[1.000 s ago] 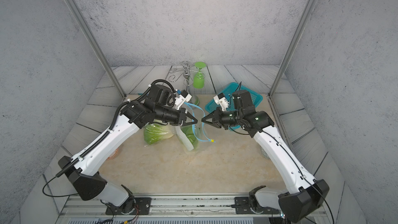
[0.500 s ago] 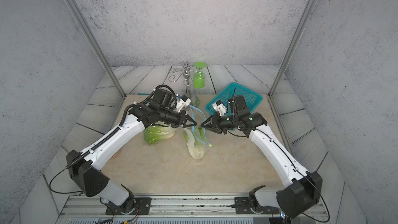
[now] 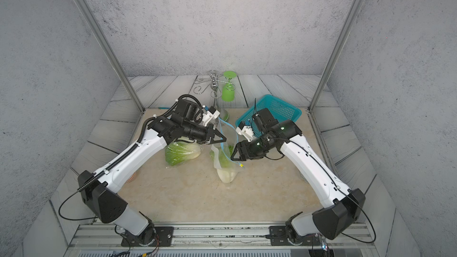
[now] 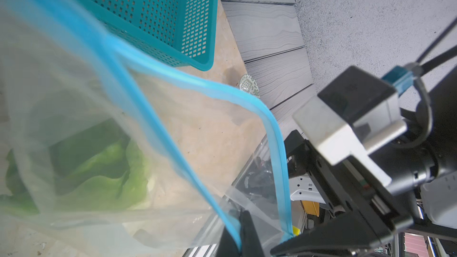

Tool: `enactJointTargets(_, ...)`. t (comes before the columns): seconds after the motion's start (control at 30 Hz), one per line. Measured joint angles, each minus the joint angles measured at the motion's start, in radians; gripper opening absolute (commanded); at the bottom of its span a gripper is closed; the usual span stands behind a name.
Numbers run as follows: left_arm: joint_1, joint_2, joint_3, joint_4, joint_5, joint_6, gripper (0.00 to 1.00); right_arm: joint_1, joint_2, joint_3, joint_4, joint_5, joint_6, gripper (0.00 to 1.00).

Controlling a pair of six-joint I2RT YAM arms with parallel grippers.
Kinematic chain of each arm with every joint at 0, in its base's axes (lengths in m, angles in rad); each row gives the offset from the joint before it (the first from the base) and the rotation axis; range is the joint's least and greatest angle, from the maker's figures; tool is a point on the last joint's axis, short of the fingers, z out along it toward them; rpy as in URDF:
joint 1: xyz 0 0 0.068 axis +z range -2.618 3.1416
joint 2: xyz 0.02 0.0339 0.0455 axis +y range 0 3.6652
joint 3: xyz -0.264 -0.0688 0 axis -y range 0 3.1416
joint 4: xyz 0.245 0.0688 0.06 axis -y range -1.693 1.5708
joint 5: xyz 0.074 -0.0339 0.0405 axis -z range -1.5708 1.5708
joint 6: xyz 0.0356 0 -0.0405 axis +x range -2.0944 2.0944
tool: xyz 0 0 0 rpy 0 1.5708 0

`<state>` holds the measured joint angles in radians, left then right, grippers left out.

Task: Put the chinese cabbages into a zipper bag and zip it
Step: Adjust the zipper food storage bag at the center of the board, then zip the zipper on the zipper food storage bag.

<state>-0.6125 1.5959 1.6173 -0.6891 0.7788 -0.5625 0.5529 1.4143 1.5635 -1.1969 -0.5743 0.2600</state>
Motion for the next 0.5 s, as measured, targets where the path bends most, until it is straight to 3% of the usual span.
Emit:
enactJointTargets(0.3, 0.000, 0.044, 0.065, -0.039, -0.024, 0.018, 0.00, 0.066, 0.055, 0.142, -0.058, 0.081, -0.008, 0.68)
enactJointTargets(0.5, 0.027, 0.043, 0.070, -0.036, -0.051, 0.004, 0.00, 0.066, 0.037, 0.127, -0.077, 0.167, -0.030, 0.65)
